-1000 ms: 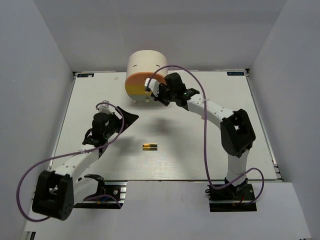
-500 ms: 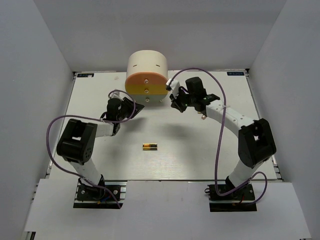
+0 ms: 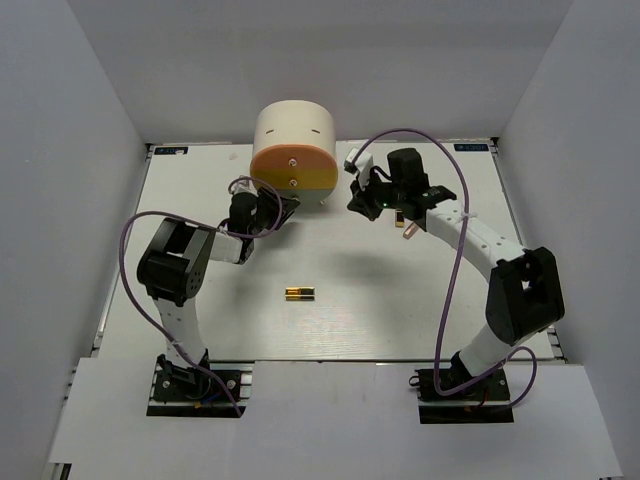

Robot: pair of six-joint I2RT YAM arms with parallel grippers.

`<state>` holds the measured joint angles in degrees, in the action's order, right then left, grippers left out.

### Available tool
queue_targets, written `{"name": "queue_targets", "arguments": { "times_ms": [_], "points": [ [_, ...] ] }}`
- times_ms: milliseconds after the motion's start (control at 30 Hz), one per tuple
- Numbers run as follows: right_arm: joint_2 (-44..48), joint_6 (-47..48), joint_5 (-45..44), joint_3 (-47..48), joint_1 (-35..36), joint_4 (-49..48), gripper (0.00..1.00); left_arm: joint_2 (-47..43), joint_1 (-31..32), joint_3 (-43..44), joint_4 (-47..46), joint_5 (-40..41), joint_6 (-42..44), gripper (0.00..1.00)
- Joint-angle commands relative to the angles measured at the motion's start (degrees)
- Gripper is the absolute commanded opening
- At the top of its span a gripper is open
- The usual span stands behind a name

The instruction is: Organize the makeup

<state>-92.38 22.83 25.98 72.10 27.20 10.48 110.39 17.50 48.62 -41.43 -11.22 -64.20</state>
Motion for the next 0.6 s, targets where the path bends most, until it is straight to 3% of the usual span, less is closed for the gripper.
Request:
{"name": "queue_targets", "arguments": {
  "times_ms": [0,567],
  "points": [
    [1.76,-0.77,2.41,-0.55,-0.92,0.42,0.0,0.61,0.87,2.27,-3.48,2.34,-0.66,0.48],
    [2.82,0.81,3.29,-2.13,-2.06,0.77,0.0,3.96,2.98,4.99,-2.87,9.28,-0.39,0.51]
  ]
}}
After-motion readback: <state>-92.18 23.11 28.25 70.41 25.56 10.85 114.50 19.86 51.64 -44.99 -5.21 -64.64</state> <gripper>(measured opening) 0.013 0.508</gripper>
